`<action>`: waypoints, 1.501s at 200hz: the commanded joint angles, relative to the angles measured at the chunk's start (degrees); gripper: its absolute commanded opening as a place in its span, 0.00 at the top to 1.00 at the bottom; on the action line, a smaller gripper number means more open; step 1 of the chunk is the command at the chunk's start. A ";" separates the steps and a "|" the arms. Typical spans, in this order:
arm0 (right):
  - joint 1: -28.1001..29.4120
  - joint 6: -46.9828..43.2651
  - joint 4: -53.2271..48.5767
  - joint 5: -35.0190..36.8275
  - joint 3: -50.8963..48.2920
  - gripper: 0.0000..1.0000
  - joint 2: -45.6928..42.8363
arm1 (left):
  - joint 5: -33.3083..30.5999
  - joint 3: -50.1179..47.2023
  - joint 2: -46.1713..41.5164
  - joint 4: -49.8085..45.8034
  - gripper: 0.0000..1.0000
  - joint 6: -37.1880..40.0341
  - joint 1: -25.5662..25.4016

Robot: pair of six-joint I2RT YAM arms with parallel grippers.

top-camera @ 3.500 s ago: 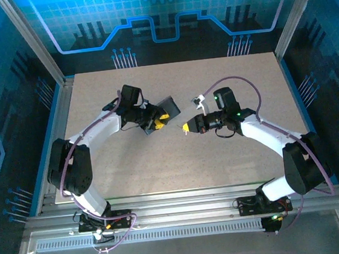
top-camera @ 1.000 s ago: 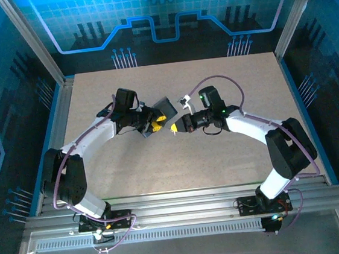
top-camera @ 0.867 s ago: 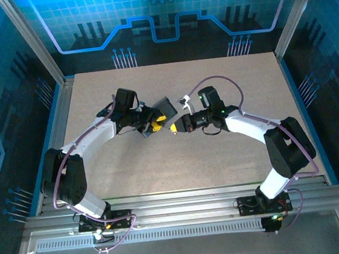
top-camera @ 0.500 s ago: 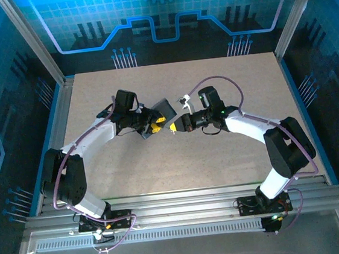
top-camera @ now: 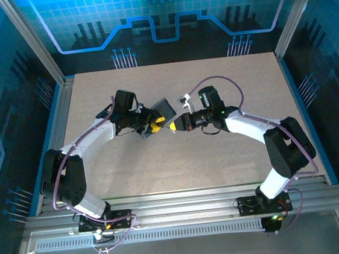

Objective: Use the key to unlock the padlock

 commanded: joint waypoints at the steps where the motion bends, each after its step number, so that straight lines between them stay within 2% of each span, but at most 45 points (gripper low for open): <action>1: -0.26 0.56 2.30 0.51 -0.56 1.00 -0.49 | 1.25 0.00 -2.49 2.64 0.90 0.12 -0.01; 58: -0.33 0.73 2.77 0.06 -2.27 1.00 -0.94 | 1.09 -0.45 -2.85 3.42 0.90 -0.84 0.55; 126: -0.83 5.59 10.07 -0.42 -6.25 1.00 -2.90 | 1.12 -0.98 -2.41 3.47 0.90 -1.37 0.69; 300: -0.96 7.55 12.59 -1.12 -5.10 1.00 -1.81 | 2.04 -0.89 -1.83 4.66 0.90 -2.76 0.62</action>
